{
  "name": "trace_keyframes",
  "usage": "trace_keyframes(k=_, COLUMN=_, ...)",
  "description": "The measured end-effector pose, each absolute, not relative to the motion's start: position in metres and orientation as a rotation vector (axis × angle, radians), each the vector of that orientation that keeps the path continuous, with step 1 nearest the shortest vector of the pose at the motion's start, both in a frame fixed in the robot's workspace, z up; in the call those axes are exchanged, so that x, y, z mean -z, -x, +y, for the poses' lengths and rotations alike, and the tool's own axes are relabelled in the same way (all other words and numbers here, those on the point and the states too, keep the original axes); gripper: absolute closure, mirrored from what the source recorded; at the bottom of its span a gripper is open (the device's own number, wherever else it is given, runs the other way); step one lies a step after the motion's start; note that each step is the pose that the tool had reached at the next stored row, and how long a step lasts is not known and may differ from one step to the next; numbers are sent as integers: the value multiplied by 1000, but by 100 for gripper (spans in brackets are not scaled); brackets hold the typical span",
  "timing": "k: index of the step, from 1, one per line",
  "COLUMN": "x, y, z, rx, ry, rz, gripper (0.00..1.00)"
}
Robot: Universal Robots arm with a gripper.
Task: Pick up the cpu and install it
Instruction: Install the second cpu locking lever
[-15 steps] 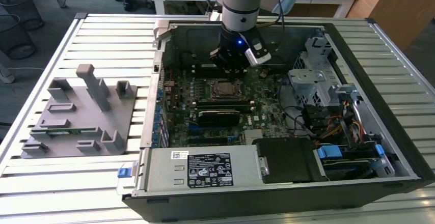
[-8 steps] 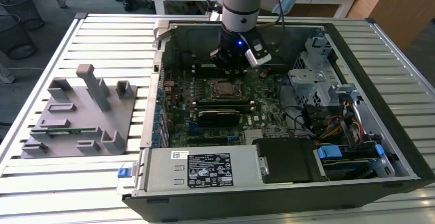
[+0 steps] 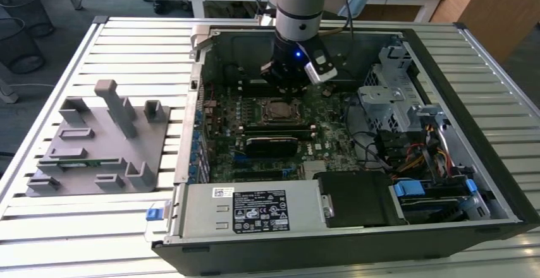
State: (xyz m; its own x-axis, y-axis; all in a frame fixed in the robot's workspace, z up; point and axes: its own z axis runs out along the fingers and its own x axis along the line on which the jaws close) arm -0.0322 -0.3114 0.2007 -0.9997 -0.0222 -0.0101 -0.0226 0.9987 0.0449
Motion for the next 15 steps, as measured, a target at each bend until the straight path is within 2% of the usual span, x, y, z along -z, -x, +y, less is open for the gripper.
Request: trace_keyframes(k=15, x=-201, y=32, z=-317, rx=-71, ry=35, rz=3131, gripper=89)
